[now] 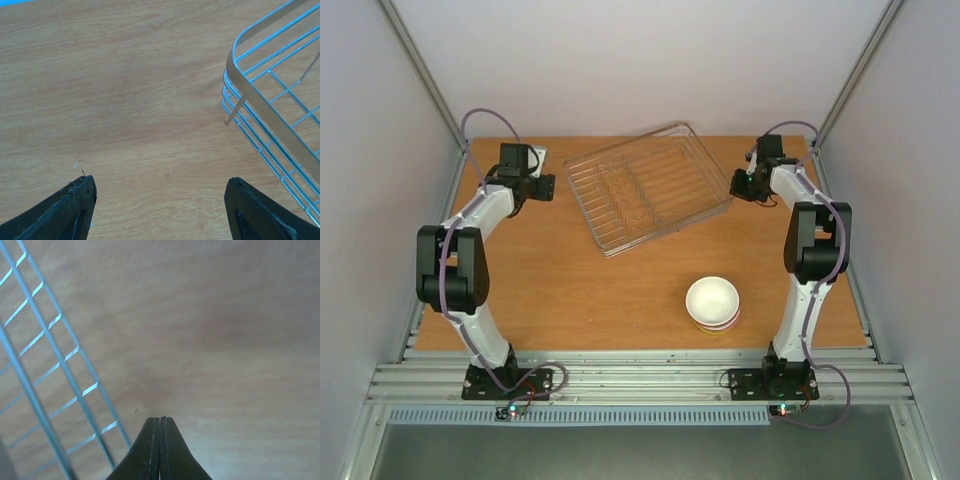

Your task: Load the bowls into the dish rack

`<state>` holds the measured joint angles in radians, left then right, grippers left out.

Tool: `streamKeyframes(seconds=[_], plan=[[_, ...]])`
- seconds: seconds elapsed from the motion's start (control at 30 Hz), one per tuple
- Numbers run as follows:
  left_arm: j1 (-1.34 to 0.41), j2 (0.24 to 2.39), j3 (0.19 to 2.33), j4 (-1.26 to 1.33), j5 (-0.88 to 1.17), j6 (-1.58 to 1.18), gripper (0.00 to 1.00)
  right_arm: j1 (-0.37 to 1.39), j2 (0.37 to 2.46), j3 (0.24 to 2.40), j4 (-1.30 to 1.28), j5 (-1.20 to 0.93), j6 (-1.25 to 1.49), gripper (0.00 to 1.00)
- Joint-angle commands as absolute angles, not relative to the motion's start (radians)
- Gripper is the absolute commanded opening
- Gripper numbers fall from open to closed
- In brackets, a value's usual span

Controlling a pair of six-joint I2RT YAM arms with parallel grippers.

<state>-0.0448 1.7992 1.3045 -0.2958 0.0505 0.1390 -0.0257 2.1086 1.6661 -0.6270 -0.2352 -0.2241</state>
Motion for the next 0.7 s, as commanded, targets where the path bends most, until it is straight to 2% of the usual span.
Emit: streamKeyframes(seconds=[0.0, 0.27, 0.67], plan=[[-0.039, 1.846, 1.329, -0.277, 0.005, 0.140, 0.72, -0.016, 2.008, 1.565, -0.605, -0.401, -0.206, 0.01], [-0.039, 1.941, 1.418, -0.312, -0.046, 0.131, 0.72, 0.025, 1.868, 1.432, -0.563, -0.540, -0.201, 0.01], [-0.040, 2.089, 1.601, -0.361, -0.086, 0.124, 0.72, 0.182, 1.805, 1.436, -0.646, -0.614, -0.285, 0.01]])
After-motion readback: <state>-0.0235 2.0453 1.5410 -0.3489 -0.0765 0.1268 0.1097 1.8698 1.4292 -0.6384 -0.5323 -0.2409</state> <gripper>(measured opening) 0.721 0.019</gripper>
